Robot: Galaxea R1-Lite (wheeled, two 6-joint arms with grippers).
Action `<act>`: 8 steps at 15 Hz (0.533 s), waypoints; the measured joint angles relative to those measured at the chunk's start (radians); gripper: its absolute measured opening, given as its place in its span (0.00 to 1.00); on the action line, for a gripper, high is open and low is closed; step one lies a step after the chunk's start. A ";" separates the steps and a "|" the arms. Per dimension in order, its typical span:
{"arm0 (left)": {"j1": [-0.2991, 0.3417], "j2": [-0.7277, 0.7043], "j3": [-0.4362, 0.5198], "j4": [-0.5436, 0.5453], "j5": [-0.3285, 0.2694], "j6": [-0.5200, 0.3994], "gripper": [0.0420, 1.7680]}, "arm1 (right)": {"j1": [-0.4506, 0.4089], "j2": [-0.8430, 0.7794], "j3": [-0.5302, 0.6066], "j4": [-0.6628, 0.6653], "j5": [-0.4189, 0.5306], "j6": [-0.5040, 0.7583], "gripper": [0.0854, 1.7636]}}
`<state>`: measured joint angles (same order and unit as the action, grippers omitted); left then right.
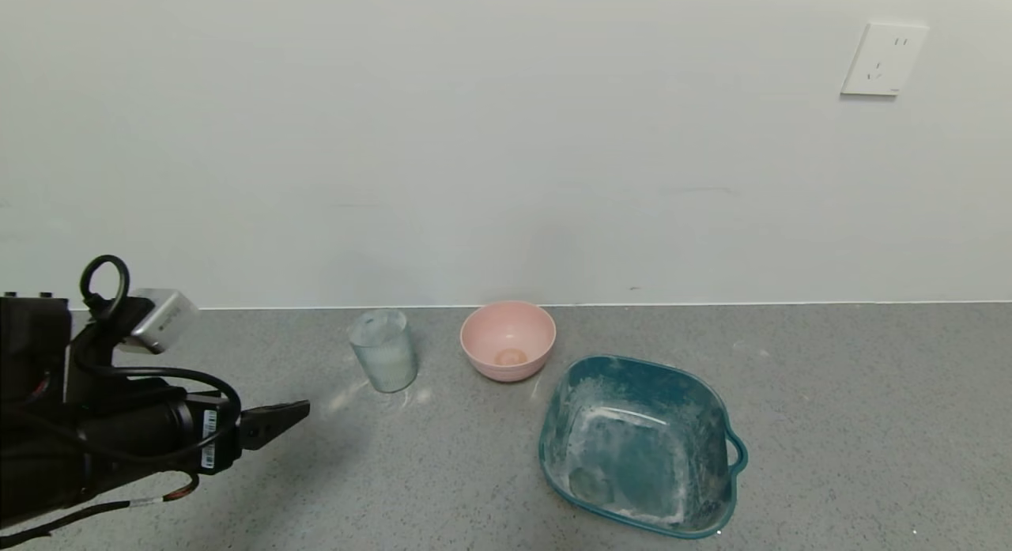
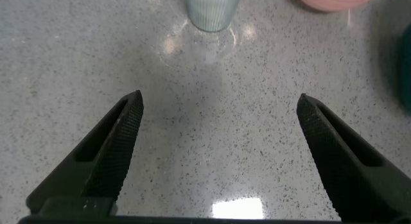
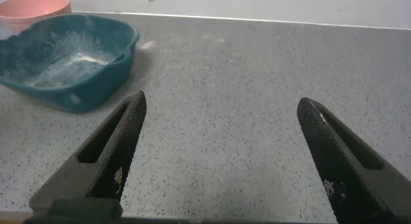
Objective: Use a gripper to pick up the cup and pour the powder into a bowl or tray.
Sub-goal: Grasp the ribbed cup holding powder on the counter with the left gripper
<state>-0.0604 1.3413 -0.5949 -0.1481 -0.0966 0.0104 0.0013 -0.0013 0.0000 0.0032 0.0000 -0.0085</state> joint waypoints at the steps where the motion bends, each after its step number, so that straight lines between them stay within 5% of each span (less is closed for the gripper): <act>1: -0.012 0.036 0.003 -0.019 0.003 0.000 0.97 | 0.000 0.000 0.000 0.000 0.000 -0.001 0.97; 8: -0.060 0.273 0.022 -0.235 0.013 -0.016 0.97 | 0.000 0.000 0.000 0.000 0.000 0.000 0.97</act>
<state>-0.1202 1.6140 -0.5728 -0.3832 -0.0832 -0.0051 0.0013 -0.0013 0.0000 0.0032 0.0000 -0.0089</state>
